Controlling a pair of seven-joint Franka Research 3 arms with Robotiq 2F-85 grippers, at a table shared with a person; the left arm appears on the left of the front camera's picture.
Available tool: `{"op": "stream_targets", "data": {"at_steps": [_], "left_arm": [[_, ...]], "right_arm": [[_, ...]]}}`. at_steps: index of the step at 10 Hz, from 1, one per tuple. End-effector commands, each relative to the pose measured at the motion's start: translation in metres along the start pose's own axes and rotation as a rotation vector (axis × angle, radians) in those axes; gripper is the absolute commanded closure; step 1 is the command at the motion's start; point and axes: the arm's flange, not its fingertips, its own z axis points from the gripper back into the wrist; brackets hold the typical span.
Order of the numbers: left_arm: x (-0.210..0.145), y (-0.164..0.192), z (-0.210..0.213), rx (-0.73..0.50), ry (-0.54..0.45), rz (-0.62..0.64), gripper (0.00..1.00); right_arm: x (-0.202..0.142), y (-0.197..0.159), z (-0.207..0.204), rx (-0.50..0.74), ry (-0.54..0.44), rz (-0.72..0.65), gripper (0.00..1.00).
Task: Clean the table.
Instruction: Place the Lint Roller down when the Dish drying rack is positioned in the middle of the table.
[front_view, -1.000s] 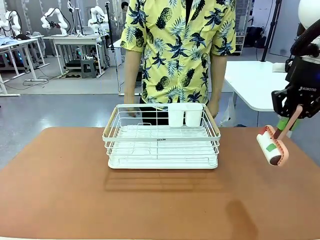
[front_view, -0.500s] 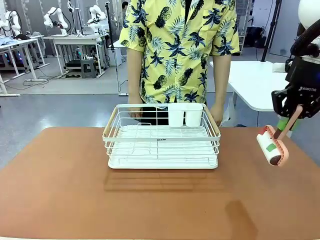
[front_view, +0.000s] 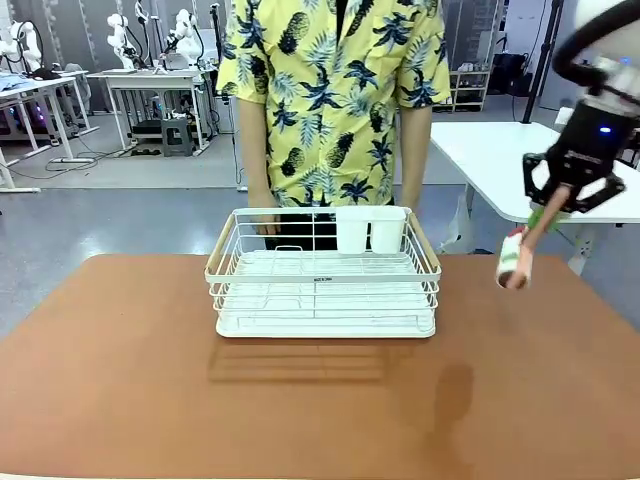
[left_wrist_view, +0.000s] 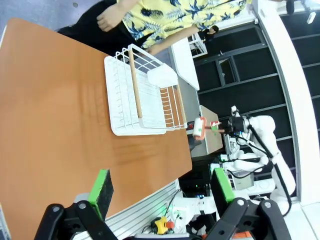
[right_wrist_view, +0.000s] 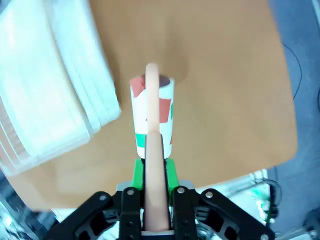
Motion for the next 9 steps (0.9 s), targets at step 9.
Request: {"op": "stream_targets", "data": {"at_steps": [9], "left_arm": [[-0.001,-0.001,0.002,-0.022,-0.008,-0.016,0.0]], "right_arm": [[0.074,-0.008,-0.067,0.144,-0.271,-1.542,0.79]]}}
